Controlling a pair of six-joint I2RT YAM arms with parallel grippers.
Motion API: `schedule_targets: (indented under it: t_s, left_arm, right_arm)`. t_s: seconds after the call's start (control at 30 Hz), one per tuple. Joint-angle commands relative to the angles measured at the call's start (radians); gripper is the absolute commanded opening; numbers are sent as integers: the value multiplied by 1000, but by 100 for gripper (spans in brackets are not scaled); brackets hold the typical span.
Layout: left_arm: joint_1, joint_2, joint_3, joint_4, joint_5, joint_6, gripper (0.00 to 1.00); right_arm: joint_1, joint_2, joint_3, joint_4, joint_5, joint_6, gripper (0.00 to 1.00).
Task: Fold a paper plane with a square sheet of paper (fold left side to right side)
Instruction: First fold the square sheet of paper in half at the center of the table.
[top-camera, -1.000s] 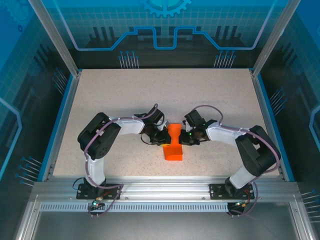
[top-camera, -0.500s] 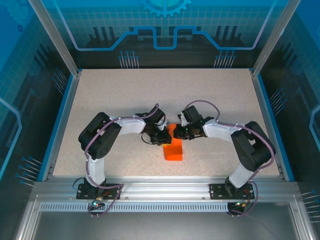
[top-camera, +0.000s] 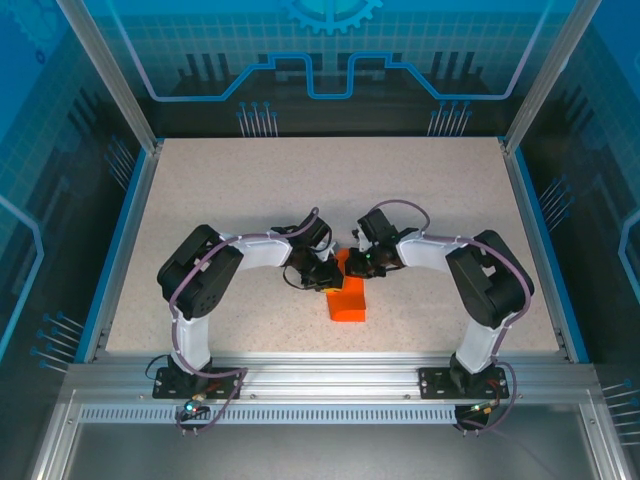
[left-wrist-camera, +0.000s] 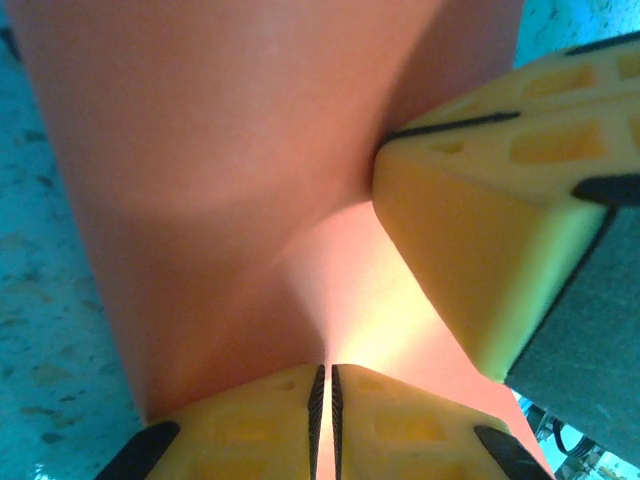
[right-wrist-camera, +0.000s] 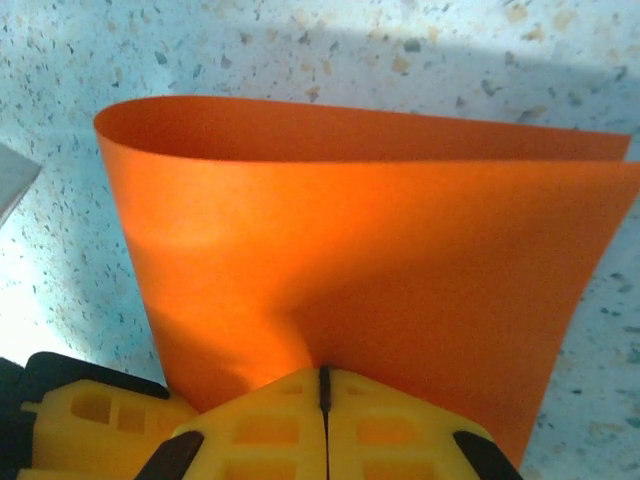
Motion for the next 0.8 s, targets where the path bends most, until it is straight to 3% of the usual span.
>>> schedule_targets:
  t_s: [0.0, 0.77]
  left_arm:
    - [-25, -1, -23, -89, -25, 32, 16]
    - [-87, -147, -224, -87, -3, 29, 16]
  right_arm:
    - [-16, 48, -6, -77, 44, 31, 6]
    - [-41, 80, -34, -80, 40, 61, 6]
